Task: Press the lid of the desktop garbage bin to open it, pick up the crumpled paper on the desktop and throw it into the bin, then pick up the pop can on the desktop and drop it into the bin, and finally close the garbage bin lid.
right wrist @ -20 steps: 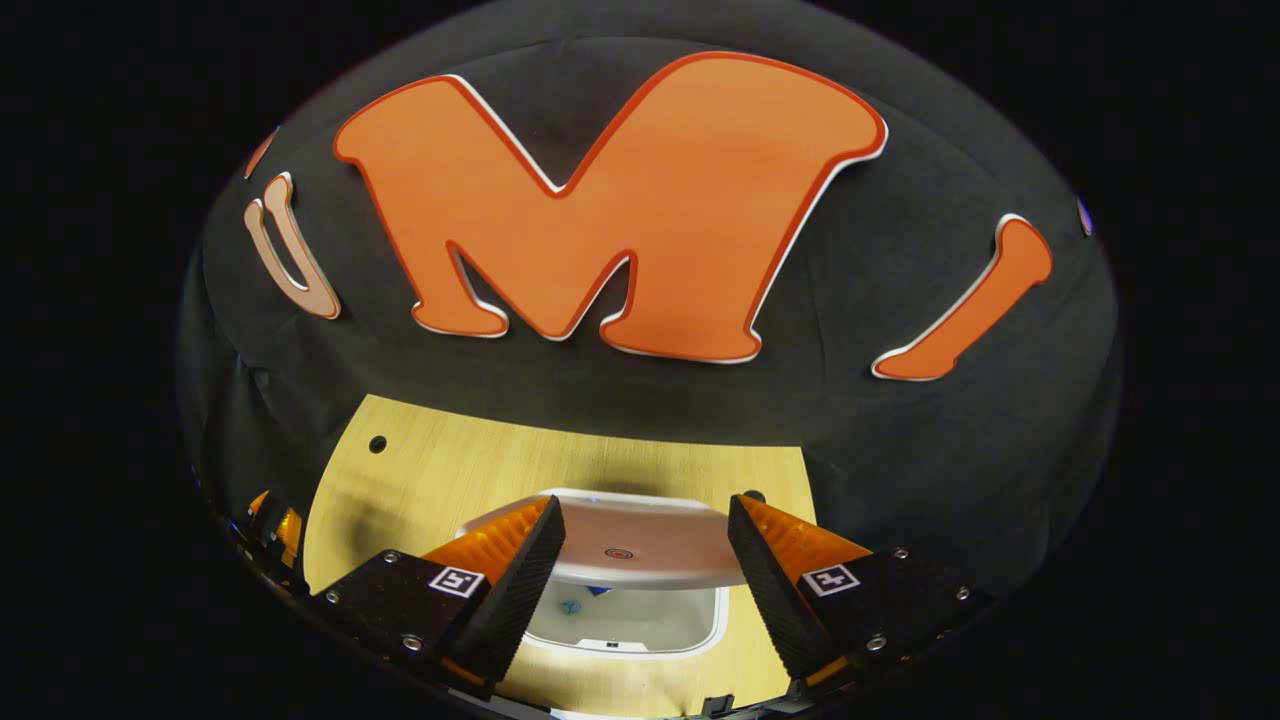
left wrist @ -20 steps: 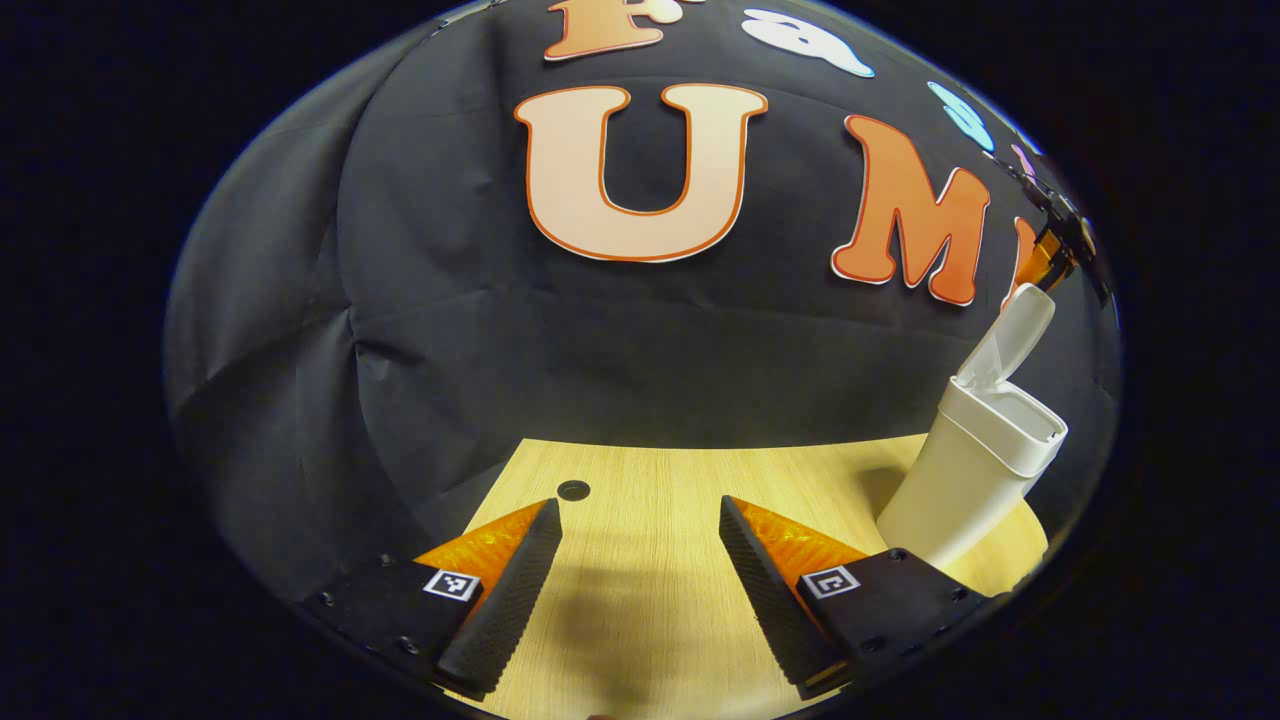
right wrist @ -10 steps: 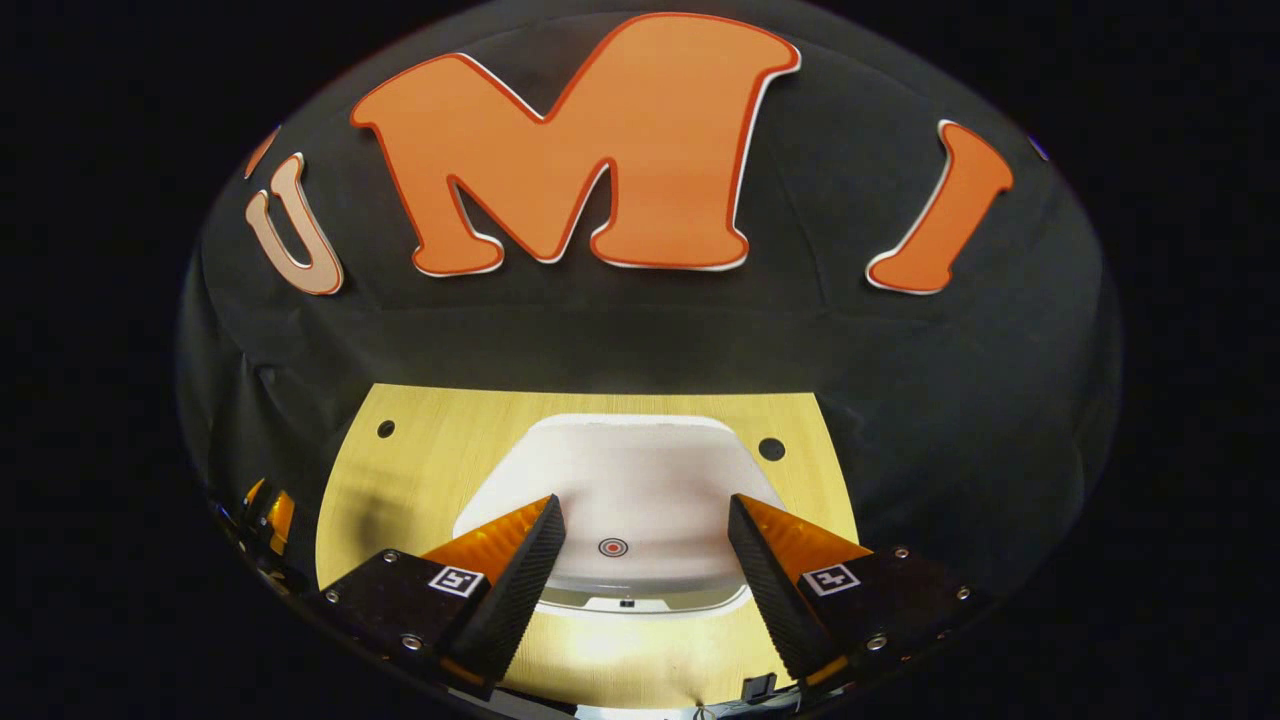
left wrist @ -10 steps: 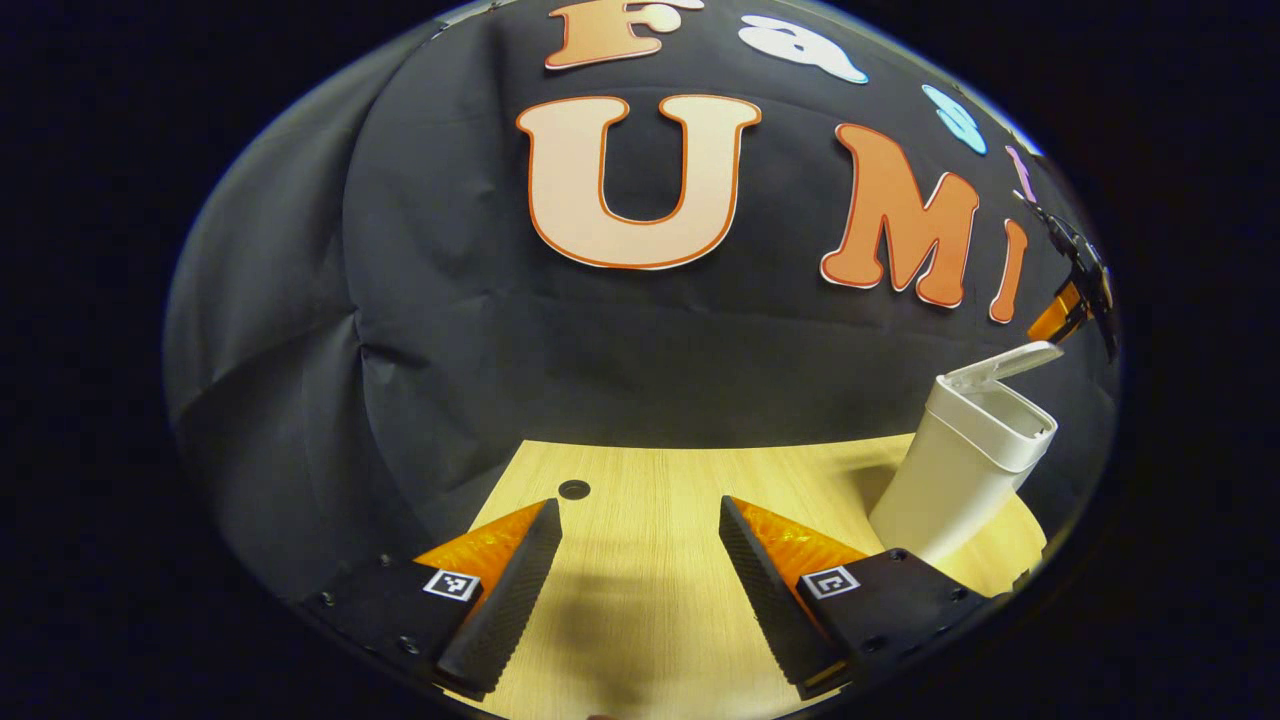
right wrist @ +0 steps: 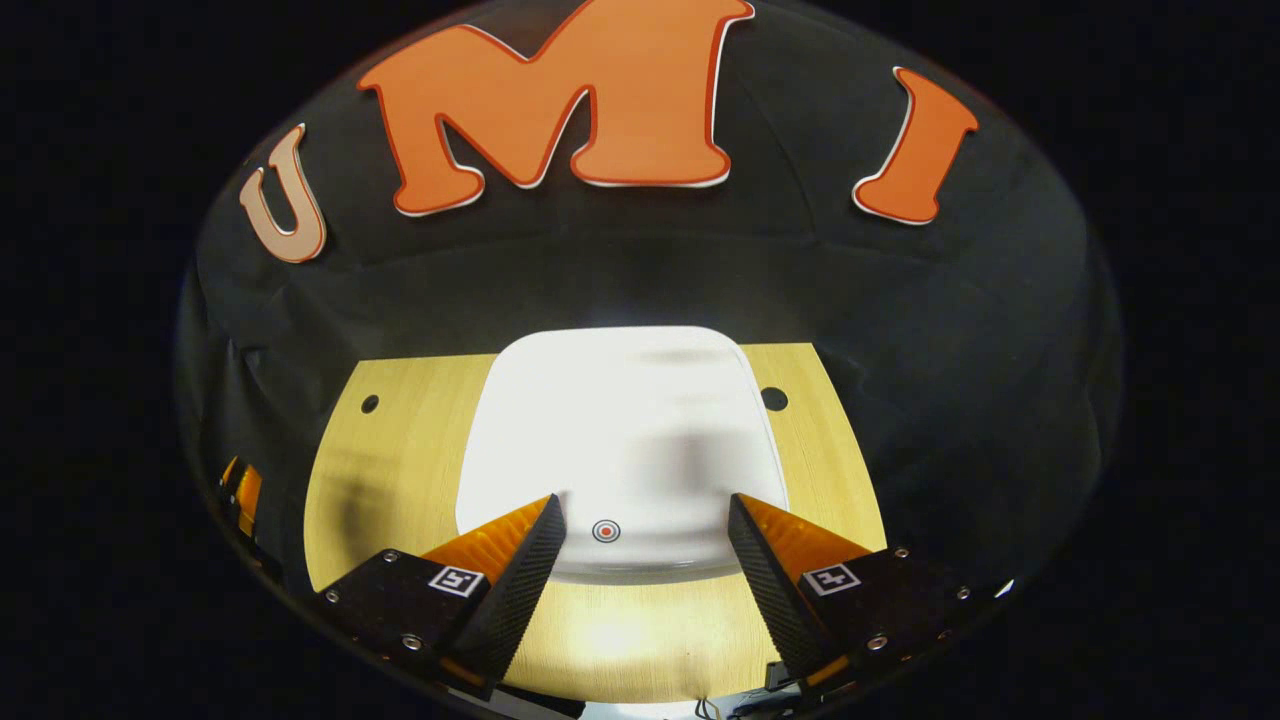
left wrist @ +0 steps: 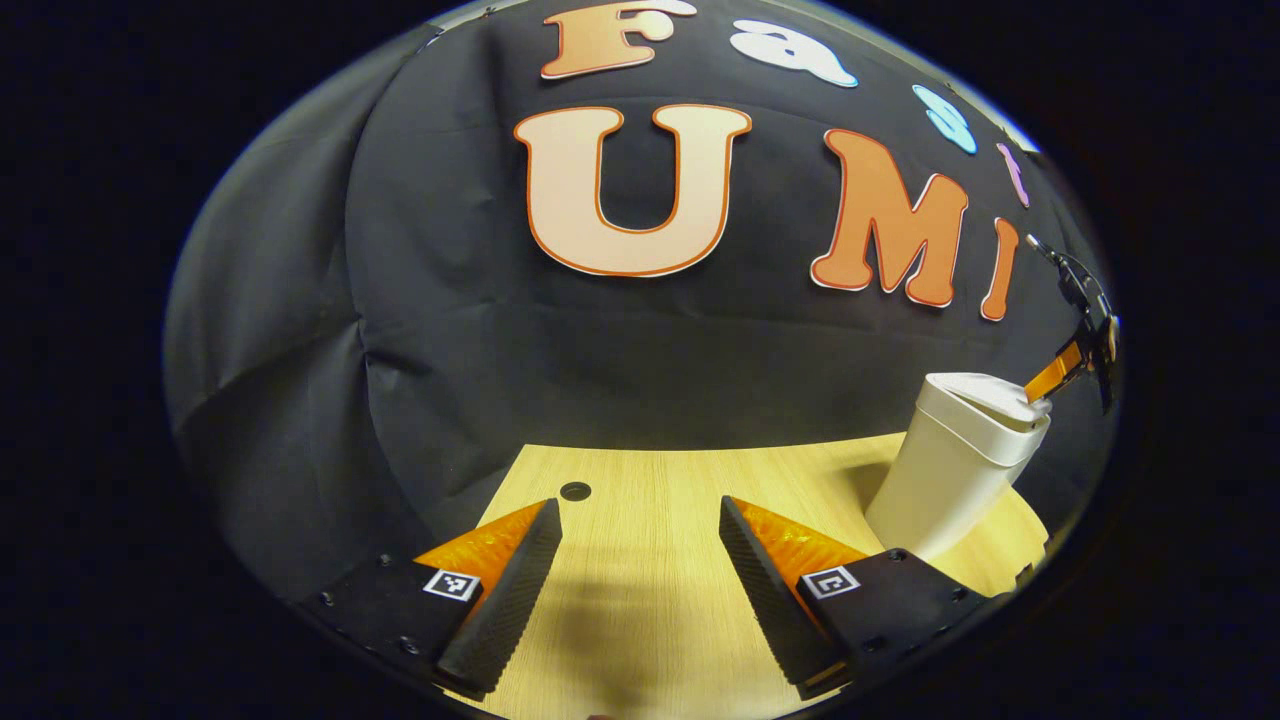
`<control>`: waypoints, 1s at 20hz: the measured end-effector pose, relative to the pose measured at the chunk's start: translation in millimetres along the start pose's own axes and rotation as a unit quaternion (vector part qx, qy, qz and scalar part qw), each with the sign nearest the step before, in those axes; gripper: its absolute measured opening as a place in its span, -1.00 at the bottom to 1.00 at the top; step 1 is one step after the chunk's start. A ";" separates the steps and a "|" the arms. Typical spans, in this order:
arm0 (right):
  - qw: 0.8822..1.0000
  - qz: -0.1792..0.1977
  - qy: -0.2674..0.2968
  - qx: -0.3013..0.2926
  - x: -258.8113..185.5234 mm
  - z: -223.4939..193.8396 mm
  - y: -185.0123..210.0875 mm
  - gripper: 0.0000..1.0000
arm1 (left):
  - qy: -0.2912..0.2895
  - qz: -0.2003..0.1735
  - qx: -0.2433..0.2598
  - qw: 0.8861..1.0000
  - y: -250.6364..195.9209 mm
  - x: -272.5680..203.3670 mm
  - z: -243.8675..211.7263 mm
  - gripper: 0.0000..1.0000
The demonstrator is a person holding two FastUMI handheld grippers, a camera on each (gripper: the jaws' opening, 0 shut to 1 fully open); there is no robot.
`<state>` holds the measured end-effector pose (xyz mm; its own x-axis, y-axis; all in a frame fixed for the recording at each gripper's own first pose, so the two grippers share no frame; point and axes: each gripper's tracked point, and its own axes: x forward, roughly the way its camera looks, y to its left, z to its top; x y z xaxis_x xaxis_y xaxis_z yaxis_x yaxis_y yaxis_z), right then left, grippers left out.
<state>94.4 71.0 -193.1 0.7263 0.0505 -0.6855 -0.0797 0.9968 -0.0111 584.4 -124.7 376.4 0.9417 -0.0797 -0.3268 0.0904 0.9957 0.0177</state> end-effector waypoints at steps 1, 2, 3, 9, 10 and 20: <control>1.000 -0.001 0.001 0.000 1.9 -1.9 -0.4 0.99 | -0.001 0.001 0.002 1.000 -0.3 -1.5 0.8 1.00; 1.000 -0.001 -0.009 0.003 0.1 0.1 -0.7 1.00 | -0.001 0.001 0.003 1.000 -0.3 -2.8 0.4 1.00; 1.000 0.000 -0.011 0.001 2.3 -1.8 -0.6 1.00 | -0.002 0.002 0.003 1.000 -0.7 -4.2 0.5 1.00; 0.998 0.005 -0.058 -0.006 7.4 -6.4 1.1 1.00 | -0.003 0.002 0.003 1.000 -4.8 -8.7 -0.2 1.00; 0.998 0.007 -0.058 -0.004 7.3 -4.8 0.9 1.00 | -0.003 0.002 0.004 1.000 -5.3 -10.3 0.6 1.00; 0.984 0.017 -0.167 0.056 -40.0 21.0 0.1 0.99 | -0.025 0.012 0.011 1.000 -3.0 -21.8 18.0 1.00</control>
<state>79.7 70.4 -150.4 0.9100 0.0826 -0.4062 -0.0452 0.9939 0.1008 569.4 -126.8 400.5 0.9588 -0.0577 -0.2781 0.0735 0.9962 0.0467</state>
